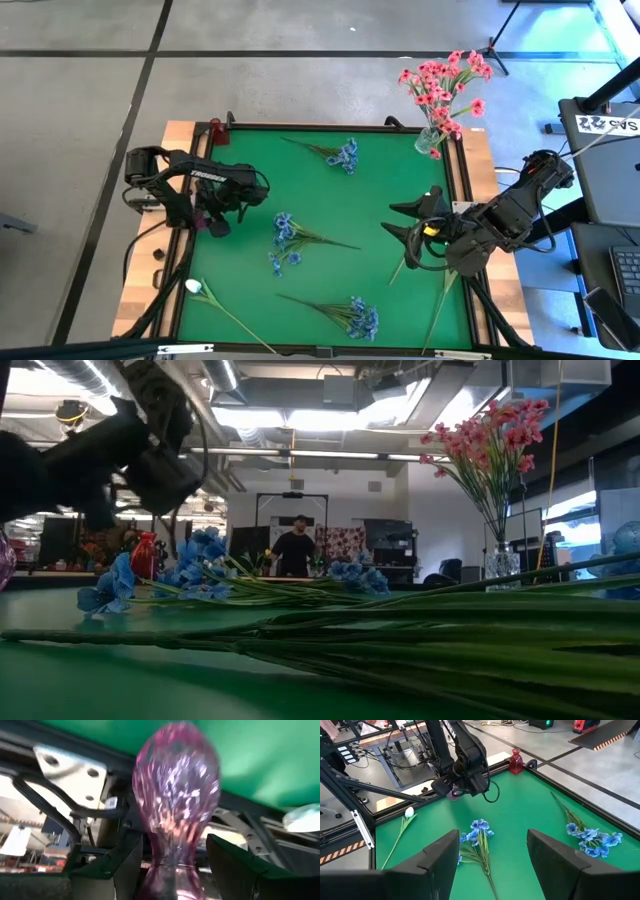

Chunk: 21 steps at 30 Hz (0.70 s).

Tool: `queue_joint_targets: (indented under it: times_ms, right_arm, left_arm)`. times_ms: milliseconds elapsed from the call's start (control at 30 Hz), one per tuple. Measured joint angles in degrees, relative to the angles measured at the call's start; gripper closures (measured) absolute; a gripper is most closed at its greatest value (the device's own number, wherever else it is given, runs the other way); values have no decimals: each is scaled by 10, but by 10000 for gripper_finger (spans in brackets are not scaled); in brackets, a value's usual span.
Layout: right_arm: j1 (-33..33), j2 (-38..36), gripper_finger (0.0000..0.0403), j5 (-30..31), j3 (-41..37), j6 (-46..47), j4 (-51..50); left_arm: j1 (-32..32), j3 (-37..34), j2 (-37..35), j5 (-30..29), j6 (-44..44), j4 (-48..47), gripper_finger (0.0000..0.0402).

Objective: Sort flowers into vase by color
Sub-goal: Adjust the purple vase

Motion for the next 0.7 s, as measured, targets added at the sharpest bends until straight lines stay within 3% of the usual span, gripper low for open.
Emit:
queue_joint_targets:
  times_ms: [200, 433, 567, 700]
  right_arm:
    - [0, 0, 169, 1, 0, 1, 0]
    - [0, 0, 169, 2, 0, 2, 1]
    - [0, 0, 169, 2, 0, 2, 1]
    - [0, 0, 169, 2, 0, 2, 0]
  left_arm:
    - [-5, -1, 0, -15, -1, 2, 199]
    - [-24, -4, 0, -20, -5, 0, 264]
    - [-37, -4, 0, -14, -14, 0, 264]
    - [-54, 3, 0, 29, -27, 2, 264]
